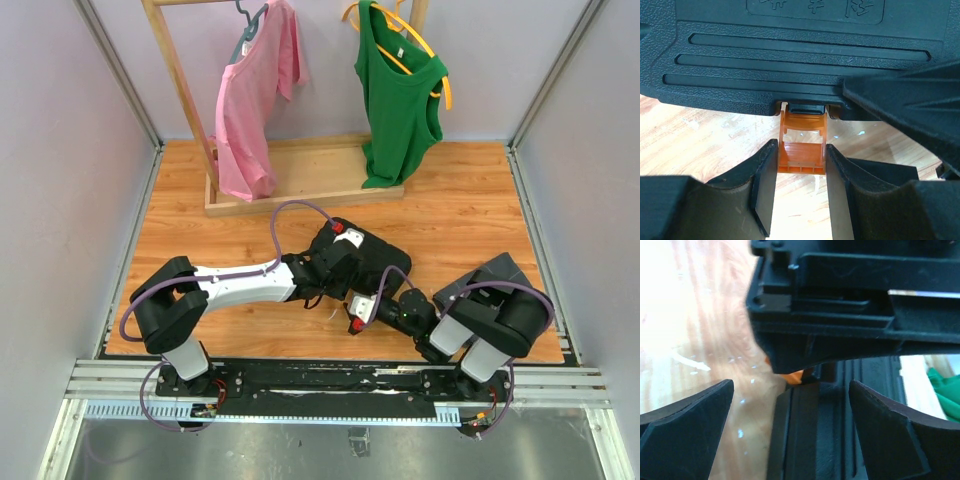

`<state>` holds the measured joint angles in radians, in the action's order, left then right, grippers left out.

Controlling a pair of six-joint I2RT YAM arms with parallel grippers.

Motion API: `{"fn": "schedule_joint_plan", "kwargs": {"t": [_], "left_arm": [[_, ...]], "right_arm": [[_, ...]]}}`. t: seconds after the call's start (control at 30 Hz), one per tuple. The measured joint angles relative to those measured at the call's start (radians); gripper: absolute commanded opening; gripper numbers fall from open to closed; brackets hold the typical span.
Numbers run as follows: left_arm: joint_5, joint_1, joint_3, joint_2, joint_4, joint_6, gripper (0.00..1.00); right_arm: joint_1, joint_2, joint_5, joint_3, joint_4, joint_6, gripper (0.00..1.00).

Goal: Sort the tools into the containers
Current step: Close the storage box at the center of the board.

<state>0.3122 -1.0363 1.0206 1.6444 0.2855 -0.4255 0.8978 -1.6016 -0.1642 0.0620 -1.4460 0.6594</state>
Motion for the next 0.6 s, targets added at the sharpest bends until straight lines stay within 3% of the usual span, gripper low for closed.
{"fn": "schedule_joint_plan", "kwargs": {"t": [0.37,0.6], "left_arm": [[-0.010,0.001,0.000,0.000,-0.001,-0.001,0.28],[-0.012,0.001,0.000,0.000,-0.002,-0.001,0.42]], "right_arm": [[0.009,-0.092,0.105,0.091,-0.058,0.113,0.99],[0.009,-0.114,0.114,0.113,-0.061,0.131,0.99]]}}
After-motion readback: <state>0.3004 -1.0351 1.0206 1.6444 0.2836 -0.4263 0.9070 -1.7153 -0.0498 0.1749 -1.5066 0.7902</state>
